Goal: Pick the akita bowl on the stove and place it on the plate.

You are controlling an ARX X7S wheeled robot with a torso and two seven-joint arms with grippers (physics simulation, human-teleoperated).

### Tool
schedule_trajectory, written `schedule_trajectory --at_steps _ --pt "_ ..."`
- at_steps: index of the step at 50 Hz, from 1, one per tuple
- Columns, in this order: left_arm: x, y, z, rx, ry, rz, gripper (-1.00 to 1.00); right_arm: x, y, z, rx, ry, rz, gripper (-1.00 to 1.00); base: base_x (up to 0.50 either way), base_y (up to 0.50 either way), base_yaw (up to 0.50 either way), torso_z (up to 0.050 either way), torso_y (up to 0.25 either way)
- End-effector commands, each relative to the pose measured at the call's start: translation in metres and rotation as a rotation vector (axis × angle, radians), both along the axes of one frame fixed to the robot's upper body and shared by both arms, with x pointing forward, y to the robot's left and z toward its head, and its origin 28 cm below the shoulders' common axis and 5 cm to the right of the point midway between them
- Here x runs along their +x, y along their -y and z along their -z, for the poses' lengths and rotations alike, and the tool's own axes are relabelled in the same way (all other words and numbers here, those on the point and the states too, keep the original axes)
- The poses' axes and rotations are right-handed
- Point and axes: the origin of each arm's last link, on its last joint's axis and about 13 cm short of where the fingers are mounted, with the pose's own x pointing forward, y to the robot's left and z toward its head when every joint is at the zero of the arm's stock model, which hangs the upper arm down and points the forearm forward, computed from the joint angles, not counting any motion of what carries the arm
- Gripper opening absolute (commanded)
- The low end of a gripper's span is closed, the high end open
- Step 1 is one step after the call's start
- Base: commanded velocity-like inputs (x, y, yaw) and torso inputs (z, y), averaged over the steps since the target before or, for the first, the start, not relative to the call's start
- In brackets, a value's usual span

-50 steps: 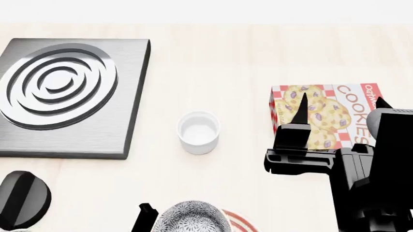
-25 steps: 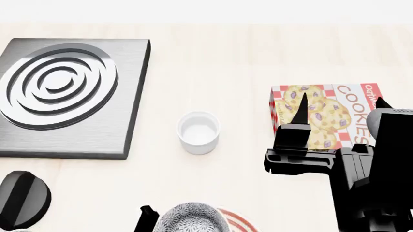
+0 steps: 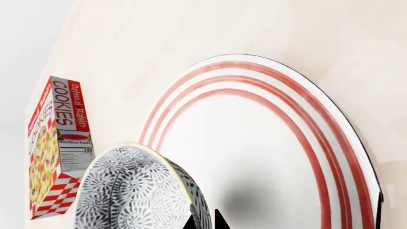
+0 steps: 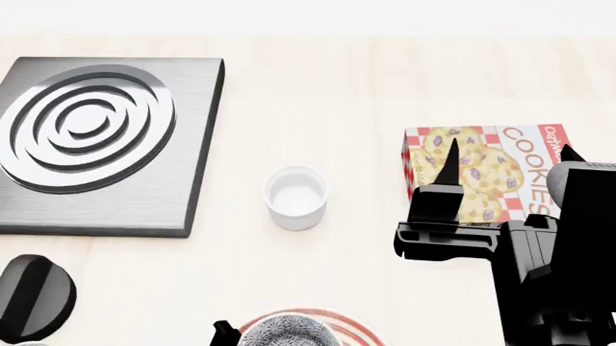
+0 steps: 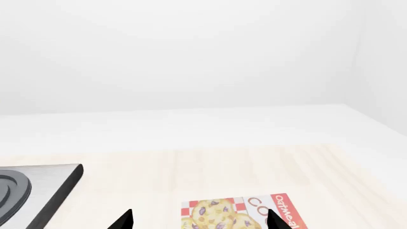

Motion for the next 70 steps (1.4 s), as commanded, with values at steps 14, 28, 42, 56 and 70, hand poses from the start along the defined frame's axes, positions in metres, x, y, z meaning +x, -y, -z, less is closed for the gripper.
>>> schedule_trajectory --at_steps 14,28,42,56,70 --pt "-0.001 0.001 0.005 -0.018 0.01 0.005 -1.0 0.0 0.0 0.0 0.0 -0.001 0.0 1.0 0.0 0.0 0.0 0.001 0.0" --pt "-0.001 0.001 0.007 -0.016 0.029 -0.009 -1.0 0.0 0.0 0.0 0.0 0.0 0.0 1.0 0.0 0.0 0.0 0.0 0.001" --pt "-0.002 0.005 0.004 -0.045 0.057 -0.005 1.0 0.0 0.0 0.0 0.001 -0.005 -0.006 1.0 0.0 0.0 0.0 0.0 0.0" --pt "-0.006 0.011 -0.009 -0.126 0.067 0.008 1.0 -0.001 -0.001 -0.001 0.002 -0.007 -0.007 1.0 0.0 0.0 0.0 0.0 0.0" --pt "-0.006 0.017 -0.013 -0.166 0.081 0.017 1.0 -0.001 -0.001 -0.001 0.002 -0.007 -0.005 1.0 0.0 0.0 0.0 0.0 0.0"
